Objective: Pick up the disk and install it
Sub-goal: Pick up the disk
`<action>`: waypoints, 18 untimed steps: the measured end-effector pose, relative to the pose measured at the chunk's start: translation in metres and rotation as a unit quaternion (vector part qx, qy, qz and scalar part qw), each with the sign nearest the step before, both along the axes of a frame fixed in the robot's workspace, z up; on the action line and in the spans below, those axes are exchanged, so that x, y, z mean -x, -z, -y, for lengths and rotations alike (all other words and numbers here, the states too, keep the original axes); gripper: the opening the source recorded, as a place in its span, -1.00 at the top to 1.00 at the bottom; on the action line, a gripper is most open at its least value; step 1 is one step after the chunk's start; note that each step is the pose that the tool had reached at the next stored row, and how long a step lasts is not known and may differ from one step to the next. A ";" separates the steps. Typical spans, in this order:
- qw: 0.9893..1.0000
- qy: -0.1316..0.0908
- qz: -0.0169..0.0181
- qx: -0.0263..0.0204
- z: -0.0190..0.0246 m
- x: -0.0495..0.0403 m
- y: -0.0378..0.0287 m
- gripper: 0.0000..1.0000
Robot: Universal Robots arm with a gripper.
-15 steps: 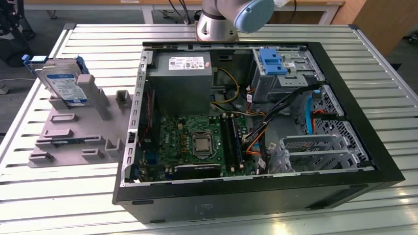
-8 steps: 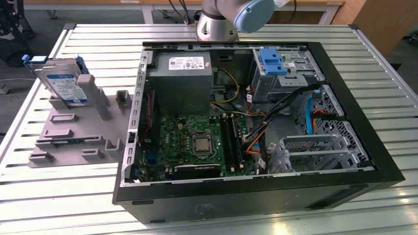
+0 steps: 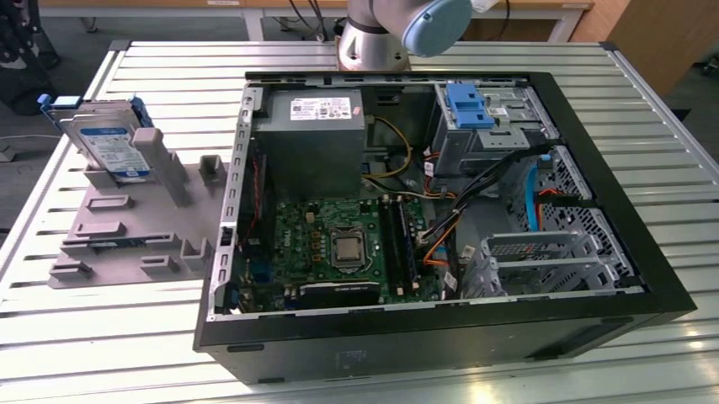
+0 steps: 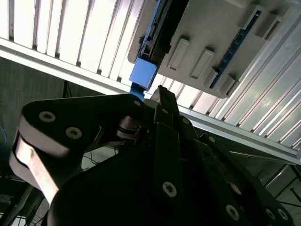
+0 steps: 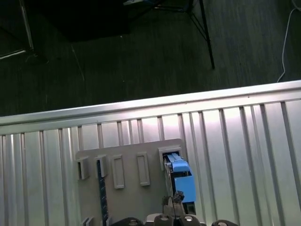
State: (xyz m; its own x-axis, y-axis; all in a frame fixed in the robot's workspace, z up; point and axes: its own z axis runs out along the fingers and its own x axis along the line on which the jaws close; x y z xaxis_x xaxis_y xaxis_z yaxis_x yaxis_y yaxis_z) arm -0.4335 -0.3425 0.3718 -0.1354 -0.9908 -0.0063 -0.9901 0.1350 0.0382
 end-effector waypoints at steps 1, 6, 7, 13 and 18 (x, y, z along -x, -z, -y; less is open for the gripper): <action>1.000 0.000 0.000 0.000 -0.0001 0.0000 0.0003 0.79; 1.000 0.000 0.000 0.001 -0.0060 0.0000 0.0013 0.79; 1.000 0.000 0.000 0.001 -0.0070 0.0000 0.0015 0.79; 1.000 0.000 0.000 0.001 -0.0079 0.0000 0.0021 0.79; 1.000 0.000 0.000 0.001 -0.0079 0.0000 0.0022 0.79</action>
